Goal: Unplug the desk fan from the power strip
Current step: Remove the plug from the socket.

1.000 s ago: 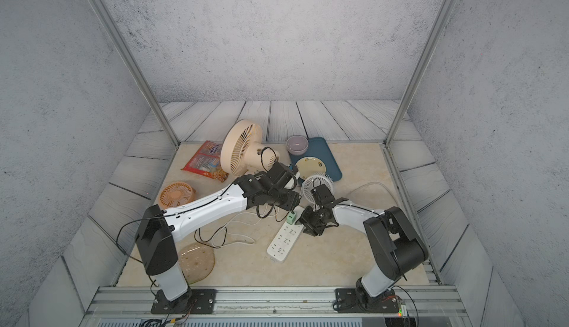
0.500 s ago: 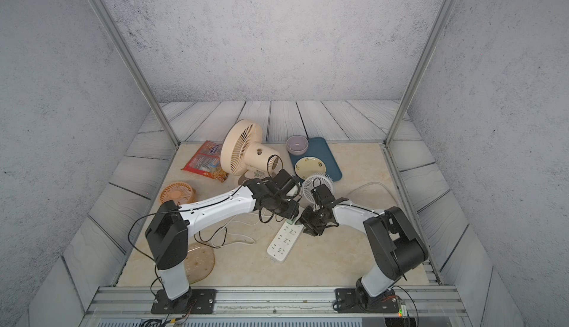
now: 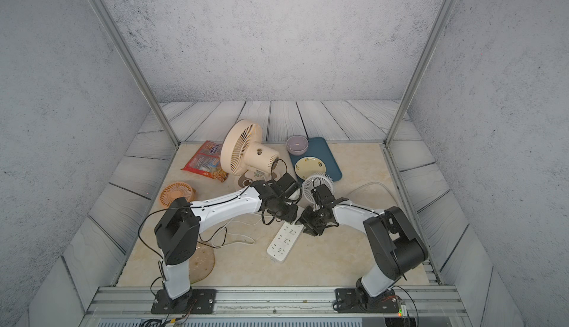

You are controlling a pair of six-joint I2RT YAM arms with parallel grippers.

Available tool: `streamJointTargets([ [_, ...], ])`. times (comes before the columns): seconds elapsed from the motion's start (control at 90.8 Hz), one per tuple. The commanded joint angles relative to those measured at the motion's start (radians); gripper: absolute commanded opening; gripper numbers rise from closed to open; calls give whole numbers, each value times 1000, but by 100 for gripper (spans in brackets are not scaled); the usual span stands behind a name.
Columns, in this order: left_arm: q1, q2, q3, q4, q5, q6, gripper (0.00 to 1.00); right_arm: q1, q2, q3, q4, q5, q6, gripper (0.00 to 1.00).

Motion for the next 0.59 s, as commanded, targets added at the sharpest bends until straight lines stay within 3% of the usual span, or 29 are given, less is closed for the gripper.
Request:
streamJointTargets([
  [0.0, 1, 30, 31, -14, -3, 13, 38, -1, 65, -47, -121, 118, 9, 49],
  [0.374, 2, 55, 33, 0, -11, 16, 29, -1, 68, -50, -118, 115, 12, 48],
  [0.583, -2, 24, 41, 6, -33, 27, 9, -2, 69, -52, -119, 119, 14, 48],
])
